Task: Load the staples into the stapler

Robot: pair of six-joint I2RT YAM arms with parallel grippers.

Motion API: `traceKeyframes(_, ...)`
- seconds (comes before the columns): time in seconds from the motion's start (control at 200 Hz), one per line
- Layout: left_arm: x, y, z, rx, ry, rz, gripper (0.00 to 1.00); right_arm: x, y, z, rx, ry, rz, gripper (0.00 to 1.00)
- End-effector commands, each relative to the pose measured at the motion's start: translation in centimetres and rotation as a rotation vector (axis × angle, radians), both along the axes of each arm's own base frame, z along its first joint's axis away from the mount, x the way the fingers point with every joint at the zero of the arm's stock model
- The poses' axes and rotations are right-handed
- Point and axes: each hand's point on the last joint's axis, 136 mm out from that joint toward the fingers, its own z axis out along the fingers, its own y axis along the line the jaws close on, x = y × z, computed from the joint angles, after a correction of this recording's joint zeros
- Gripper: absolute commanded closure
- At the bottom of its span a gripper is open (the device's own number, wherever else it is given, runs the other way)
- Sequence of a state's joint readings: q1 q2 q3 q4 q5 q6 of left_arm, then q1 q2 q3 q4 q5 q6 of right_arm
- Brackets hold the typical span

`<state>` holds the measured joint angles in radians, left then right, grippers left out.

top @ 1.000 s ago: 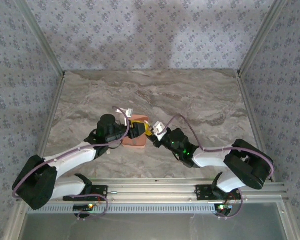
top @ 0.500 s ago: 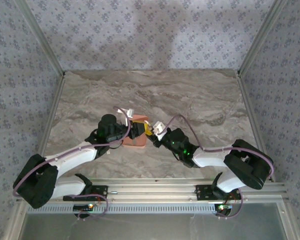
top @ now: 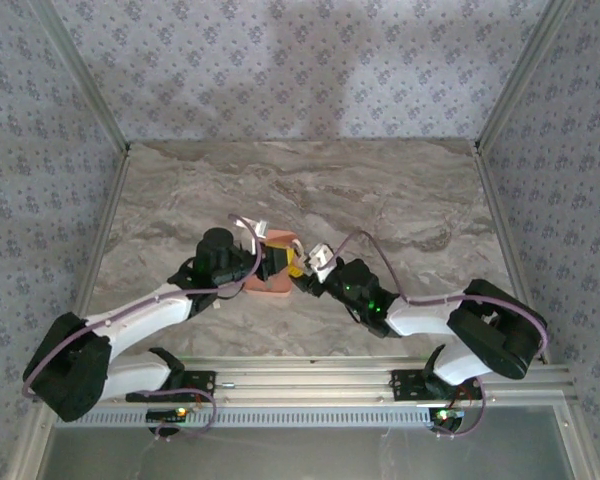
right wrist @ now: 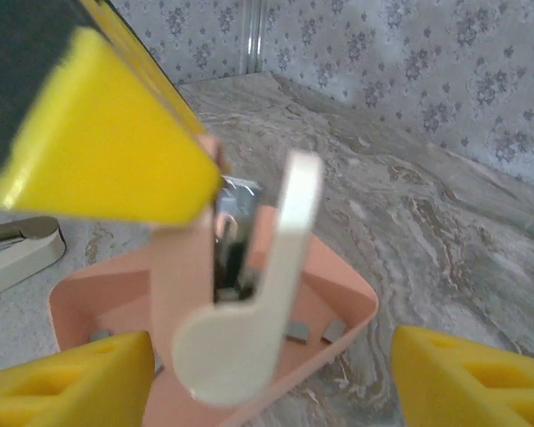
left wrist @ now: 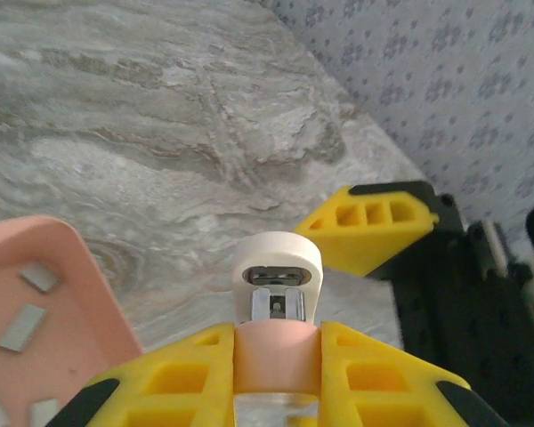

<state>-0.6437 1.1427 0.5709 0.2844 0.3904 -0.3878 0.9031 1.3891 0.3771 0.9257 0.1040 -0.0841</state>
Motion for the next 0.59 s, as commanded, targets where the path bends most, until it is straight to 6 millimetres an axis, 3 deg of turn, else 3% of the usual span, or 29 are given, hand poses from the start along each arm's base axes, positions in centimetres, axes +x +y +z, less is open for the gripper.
traceKeyframes(0.0,-0.6,0.8,1.4,0.185,-0.211,-0.08,0.87,0.0,-1.4,1.1,0.081,0.1,-0.021,0.26)
traceKeyframes(0.17,-1.9,1.6,1.6,0.354,-0.432,-0.201,0.94,-0.3,-2.4,1.2,0.07,0.327,0.001,0.19)
traceKeyframes(0.35,-4.6,1.6,-0.1,0.481,-0.632,-0.416,1.0,-2.6,-0.9,2.5,0.141,0.456,0.156,0.2)
traceKeyframes(0.59,-4.9,1.9,-1.3,0.545,-0.69,-0.444,1.0,-4.0,1.6,3.1,0.182,0.623,0.286,0.26)
